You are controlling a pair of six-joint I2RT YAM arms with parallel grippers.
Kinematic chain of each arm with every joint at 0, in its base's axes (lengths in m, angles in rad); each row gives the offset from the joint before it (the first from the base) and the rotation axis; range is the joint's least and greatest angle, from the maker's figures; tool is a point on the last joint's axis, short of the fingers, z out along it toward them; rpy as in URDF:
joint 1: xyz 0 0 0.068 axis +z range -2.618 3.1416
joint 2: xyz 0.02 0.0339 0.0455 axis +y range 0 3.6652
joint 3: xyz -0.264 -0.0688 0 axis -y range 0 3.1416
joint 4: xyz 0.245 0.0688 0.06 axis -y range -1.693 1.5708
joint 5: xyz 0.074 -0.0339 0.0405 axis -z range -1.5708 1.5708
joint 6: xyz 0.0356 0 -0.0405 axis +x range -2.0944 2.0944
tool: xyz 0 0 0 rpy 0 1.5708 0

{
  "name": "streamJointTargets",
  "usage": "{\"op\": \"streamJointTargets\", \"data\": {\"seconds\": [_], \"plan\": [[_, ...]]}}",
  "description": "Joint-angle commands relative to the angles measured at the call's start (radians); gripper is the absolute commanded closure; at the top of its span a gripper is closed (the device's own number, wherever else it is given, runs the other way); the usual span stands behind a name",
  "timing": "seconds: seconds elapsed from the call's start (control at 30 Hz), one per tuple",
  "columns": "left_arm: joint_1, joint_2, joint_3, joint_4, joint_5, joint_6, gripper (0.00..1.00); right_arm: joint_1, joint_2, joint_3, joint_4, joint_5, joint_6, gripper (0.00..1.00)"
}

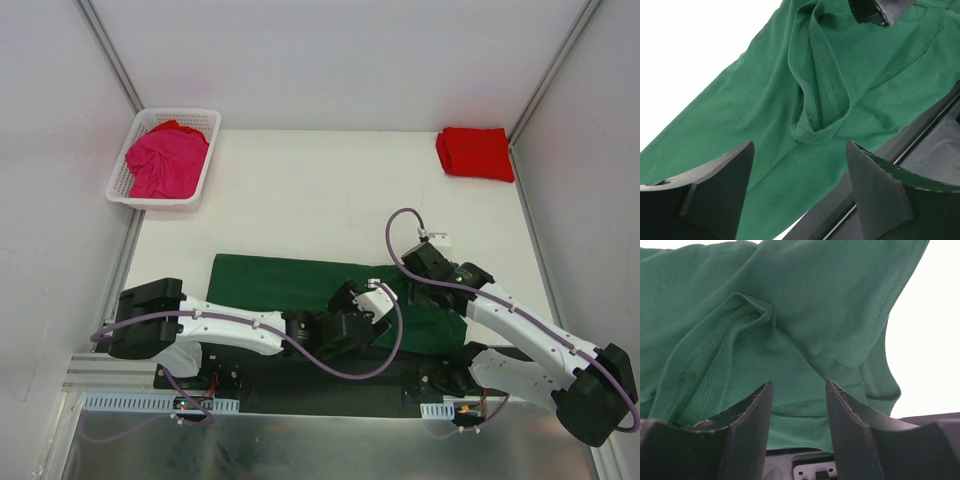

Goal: Fold and stack the t-shirts
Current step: Fold the other side of the tshirt into a rectangle

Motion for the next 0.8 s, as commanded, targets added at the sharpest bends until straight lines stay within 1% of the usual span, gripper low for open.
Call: {"op": "streamJointTargets", "data": {"seconds": [0.0, 0.03, 0.07, 0.13, 0.17, 0.27, 0.33, 0.37, 0.47, 0.5, 0.53, 0.57, 0.6, 0.63, 0.67, 0.77], "plan": [[-0.001, 0.025, 0.03, 0.044, -0.009, 0.014, 0.3, 0.0, -0.003, 0.002, 0.017, 0.002, 0.014, 0.51], [-0.002, 0.035, 0.031, 0.048, -0.007, 0.017, 0.41, 0.0, -0.004, 0.001, 0.017, 0.001, 0.013, 0.51], [-0.002, 0.042, 0.034, 0.05, -0.005, 0.017, 0.47, 0.0, -0.001, -0.004, 0.018, 0.001, 0.013, 0.51], [-0.001, 0.054, 0.04, 0.056, -0.007, 0.017, 0.67, 0.0, 0.0, -0.011, 0.026, -0.002, 0.014, 0.53], [-0.001, 0.058, 0.048, 0.059, -0.007, 0.021, 0.8, 0.0, 0.002, -0.016, 0.029, -0.004, 0.017, 0.53], [-0.001, 0.075, 0.059, 0.064, -0.012, 0.031, 0.93, 0.0, 0.007, -0.025, 0.037, -0.015, 0.02, 0.55], [-0.001, 0.08, 0.06, 0.067, -0.013, 0.036, 0.96, 0.0, 0.005, -0.031, 0.043, -0.018, 0.022, 0.55], [-0.001, 0.081, 0.062, 0.067, -0.016, 0.037, 0.99, 0.001, 0.007, -0.033, 0.044, -0.018, 0.022, 0.56], [0.001, 0.081, 0.062, 0.067, -0.016, 0.039, 1.0, 0.0, 0.01, -0.033, 0.044, -0.021, 0.024, 0.56], [0.001, 0.075, 0.062, 0.067, -0.015, 0.04, 0.97, 0.001, 0.01, -0.034, 0.046, -0.021, 0.024, 0.56], [0.001, 0.071, 0.06, 0.067, -0.012, 0.042, 0.9, 0.0, 0.01, -0.036, 0.046, -0.021, 0.022, 0.56], [-0.001, 0.063, 0.057, 0.065, -0.012, 0.042, 0.79, 0.0, 0.01, -0.038, 0.048, -0.021, 0.022, 0.56], [0.001, 0.051, 0.056, 0.065, -0.012, 0.045, 0.65, 0.0, 0.01, -0.038, 0.049, -0.021, 0.022, 0.56], [0.001, 0.045, 0.05, 0.065, -0.015, 0.045, 0.57, 0.001, 0.011, -0.036, 0.051, -0.021, 0.021, 0.56], [-0.001, 0.039, 0.047, 0.065, -0.019, 0.045, 0.52, 0.0, 0.013, -0.038, 0.049, -0.022, 0.019, 0.56], [0.001, 0.022, 0.041, 0.065, -0.03, 0.048, 0.5, 0.0, 0.02, -0.038, 0.055, -0.025, 0.017, 0.56]]}}
